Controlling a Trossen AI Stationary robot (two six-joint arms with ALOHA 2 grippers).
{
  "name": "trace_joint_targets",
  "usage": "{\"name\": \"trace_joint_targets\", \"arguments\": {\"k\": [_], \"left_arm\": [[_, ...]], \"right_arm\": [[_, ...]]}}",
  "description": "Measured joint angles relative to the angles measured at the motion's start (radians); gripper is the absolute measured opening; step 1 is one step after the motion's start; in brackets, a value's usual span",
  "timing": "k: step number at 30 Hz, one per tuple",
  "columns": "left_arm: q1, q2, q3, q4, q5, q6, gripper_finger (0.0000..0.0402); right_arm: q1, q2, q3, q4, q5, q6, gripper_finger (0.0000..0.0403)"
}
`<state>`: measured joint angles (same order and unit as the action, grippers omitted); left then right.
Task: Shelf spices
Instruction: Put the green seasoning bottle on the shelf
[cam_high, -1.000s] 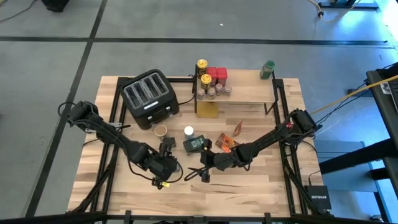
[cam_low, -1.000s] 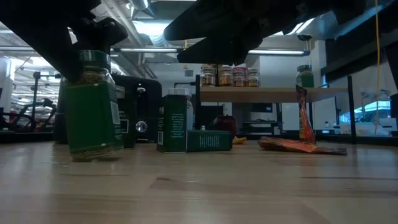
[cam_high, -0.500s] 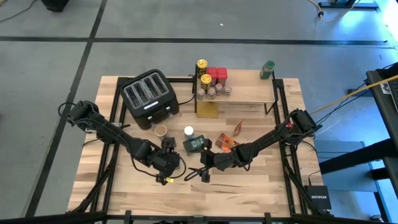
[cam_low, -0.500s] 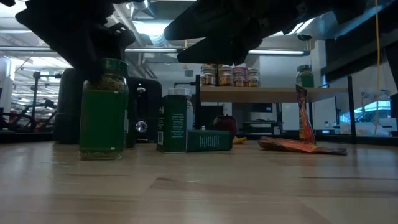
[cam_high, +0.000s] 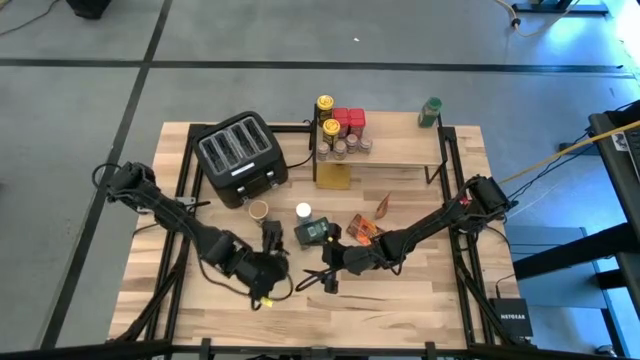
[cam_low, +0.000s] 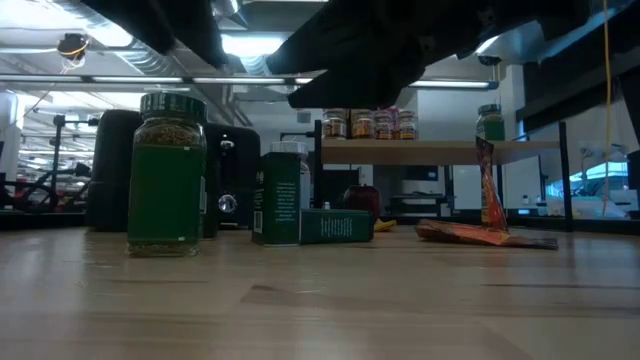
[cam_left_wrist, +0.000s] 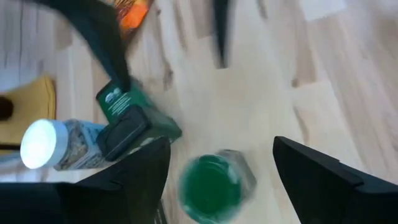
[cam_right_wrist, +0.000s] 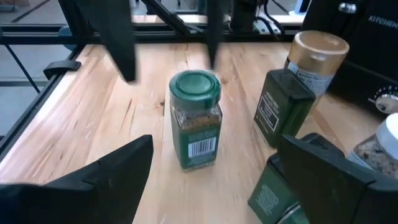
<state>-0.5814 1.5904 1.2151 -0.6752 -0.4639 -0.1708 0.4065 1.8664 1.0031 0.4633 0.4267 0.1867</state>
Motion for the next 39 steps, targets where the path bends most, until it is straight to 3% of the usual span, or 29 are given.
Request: {"name": "trace_joint_targets", "arguments": {"k": [4, 10, 17, 26, 35, 39], "left_arm": [[-0.047, -0.026, 0.001, -0.059, -0.045, -0.013, 0.0279], [-0.13, -0.103, -0.002, -0.175, -0.143, -0.166, 0.0279], [-0.191, -0.132, -0.135, -0.162, -0.219, -0.295, 0.0279], [-0.189, -0.132, -0.367, 0.07, -0.275, -0.377, 0.0279], [-0.162, -0.132, -0.526, 0.385, -0.284, -0.327, 0.0279], [-0.132, -0.132, -0.555, 0.409, -0.288, -0.326, 0.0279]], "right_arm": [[0.0, 0.0, 0.0, -0.008, 0.0, 0.014, 0.0351], [0.0, 0.0, 0.0, -0.005, 0.0, 0.017, 0.0351], [0.0, 0.037, 0.023, 0.018, -0.002, 0.018, 0.0351], [0.0, 0.185, 0.133, 0.019, -0.105, 0.018, 0.0351], [-0.009, 0.193, 0.143, 0.005, -0.109, 0.023, 0.0351], [-0.006, 0.193, 0.143, 0.015, -0.216, 0.057, 0.0351]]}}
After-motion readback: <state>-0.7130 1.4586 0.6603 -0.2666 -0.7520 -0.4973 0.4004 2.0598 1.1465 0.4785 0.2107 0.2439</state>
